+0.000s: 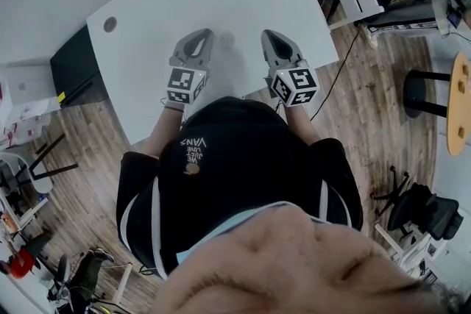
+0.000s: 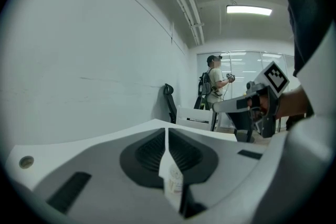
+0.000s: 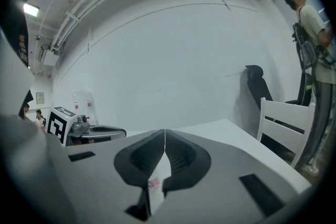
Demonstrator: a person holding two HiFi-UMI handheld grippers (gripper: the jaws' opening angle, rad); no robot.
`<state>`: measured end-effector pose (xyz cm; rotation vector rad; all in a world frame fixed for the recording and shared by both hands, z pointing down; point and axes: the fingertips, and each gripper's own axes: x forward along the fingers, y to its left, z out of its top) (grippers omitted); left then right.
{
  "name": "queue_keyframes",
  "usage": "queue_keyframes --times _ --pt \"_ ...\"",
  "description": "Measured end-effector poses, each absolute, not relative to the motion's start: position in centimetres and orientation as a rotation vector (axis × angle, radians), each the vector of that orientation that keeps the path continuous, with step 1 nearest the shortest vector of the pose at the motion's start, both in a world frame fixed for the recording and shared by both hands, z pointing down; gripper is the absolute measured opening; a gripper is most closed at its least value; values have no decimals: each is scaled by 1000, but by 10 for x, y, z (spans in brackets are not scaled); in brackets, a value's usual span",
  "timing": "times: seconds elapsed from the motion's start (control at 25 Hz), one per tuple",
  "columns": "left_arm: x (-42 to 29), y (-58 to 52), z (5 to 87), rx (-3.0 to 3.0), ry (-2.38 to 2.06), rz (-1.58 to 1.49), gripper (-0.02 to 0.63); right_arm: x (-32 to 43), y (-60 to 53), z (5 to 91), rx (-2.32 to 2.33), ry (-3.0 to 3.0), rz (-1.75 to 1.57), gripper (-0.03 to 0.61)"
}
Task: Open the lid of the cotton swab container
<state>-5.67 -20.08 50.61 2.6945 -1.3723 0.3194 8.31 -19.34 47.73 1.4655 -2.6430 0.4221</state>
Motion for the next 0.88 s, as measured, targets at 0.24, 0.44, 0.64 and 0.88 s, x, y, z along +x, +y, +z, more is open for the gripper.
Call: queue_keyframes --times 0.24,0.44,0.64,0.88 --pt "-55 -197 527 2670 -1359 355 28 79 -195 482 1422 -2650 424 12" --pt "-55 -194 543 2653 -1348 393 28 78 -196 485 1397 -2651 428 12" --pt "-49 -192 556 2645 -1326 389 28 81 -197 489 1390 -2649 435 12" --pt "-44 -186 572 2637 -1280 434 28 83 -199 491 1371 -2653 445 12"
